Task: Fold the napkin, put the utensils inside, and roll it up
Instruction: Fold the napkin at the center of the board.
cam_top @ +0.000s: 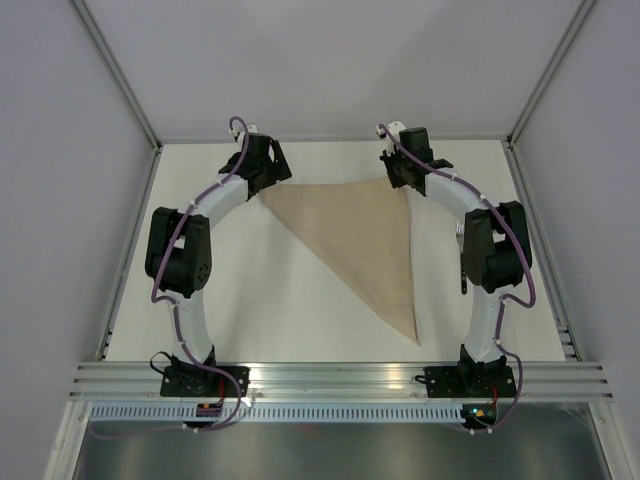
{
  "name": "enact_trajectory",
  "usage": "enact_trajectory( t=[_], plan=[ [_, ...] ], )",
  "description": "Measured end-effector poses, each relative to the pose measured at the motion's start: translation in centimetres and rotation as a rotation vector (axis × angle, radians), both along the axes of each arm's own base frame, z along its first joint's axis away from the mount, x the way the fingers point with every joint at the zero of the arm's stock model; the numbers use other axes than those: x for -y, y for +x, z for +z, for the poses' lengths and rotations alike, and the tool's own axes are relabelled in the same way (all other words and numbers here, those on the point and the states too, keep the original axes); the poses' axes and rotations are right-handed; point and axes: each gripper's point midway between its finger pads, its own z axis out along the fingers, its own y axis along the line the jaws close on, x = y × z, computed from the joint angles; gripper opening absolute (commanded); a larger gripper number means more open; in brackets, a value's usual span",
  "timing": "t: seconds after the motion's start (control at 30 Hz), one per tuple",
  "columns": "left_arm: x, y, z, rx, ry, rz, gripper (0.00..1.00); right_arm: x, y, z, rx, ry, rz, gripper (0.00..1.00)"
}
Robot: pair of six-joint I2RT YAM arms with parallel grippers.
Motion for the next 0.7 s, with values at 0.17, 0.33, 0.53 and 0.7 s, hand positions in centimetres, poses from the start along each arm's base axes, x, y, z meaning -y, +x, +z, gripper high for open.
enact_trajectory(
  t=[0.17,0.33,0.53,0.7],
  plan=[
    [0.0,0.0,-0.2,-0.004,0.001,0.000,0.98,0.2,0.2,0.0,0.007,0.002,-0.005,0.01],
    [0.0,0.0,-0.4,-0.008,0.002,0.000,0.98,0.3,0.4,-0.6,0.000,-0.001,-0.007,0.00],
    [0.0,0.0,-0.5,-0.009,0.002,0.000,0.98,0.7,0.4,-1.8,-0.022,-0.009,-0.013,0.00],
    [0.0,0.0,-0.5,-0.009,0.002,0.000,0.98,1.2,0.6,-2.7,-0.031,-0.023,-0.030,0.01]
  ],
)
